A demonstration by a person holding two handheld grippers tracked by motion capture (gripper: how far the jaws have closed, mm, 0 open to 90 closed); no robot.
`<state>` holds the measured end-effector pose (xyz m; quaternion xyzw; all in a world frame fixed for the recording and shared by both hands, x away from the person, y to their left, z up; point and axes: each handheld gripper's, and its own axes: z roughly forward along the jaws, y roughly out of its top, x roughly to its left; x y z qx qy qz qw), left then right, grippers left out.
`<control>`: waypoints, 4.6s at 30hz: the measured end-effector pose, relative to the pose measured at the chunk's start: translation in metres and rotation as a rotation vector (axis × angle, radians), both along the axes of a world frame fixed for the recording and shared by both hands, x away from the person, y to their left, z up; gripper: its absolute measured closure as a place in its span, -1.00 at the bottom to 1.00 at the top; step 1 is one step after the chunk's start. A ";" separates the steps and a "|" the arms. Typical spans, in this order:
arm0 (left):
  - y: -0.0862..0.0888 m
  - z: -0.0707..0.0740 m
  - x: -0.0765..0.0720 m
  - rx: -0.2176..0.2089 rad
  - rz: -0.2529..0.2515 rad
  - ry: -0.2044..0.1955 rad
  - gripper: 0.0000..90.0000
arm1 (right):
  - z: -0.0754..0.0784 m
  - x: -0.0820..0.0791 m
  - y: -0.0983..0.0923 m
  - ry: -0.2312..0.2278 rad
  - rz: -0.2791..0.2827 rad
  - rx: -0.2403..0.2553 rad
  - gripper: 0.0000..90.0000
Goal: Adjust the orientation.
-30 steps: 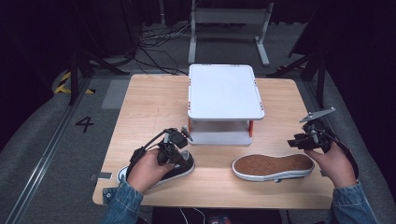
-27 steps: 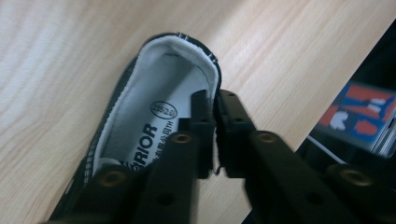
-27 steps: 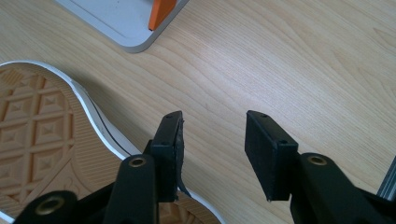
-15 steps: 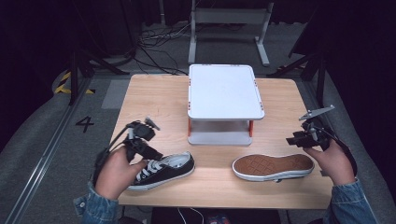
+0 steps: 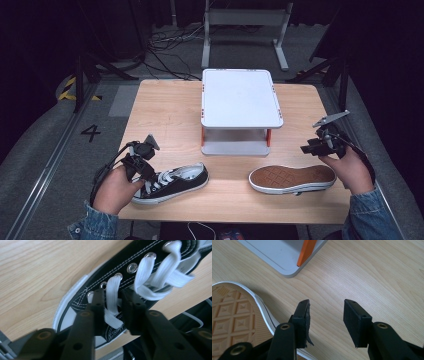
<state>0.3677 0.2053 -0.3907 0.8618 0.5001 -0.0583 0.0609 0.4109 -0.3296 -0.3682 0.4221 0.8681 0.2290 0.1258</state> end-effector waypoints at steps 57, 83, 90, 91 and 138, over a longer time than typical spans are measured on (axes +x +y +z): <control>-0.082 -0.004 0.048 -0.093 0.096 -0.215 -0.21 | -0.005 -0.013 -0.018 0.011 -0.055 -0.005 0.23; -0.068 0.021 0.019 -0.010 -0.013 -0.298 1.00 | -0.006 -0.007 -0.009 0.017 -0.028 -0.009 0.22; -0.049 0.037 0.016 0.003 0.017 -0.334 1.00 | -0.007 -0.007 -0.014 0.017 -0.038 -0.004 0.22; -0.046 0.038 0.015 0.002 0.023 -0.342 1.00 | -0.007 -0.008 -0.014 0.018 -0.036 -0.006 0.22; -0.035 -0.010 0.043 -0.039 -0.097 -0.254 -0.06 | -0.011 -0.017 -0.017 0.022 -0.048 -0.009 0.14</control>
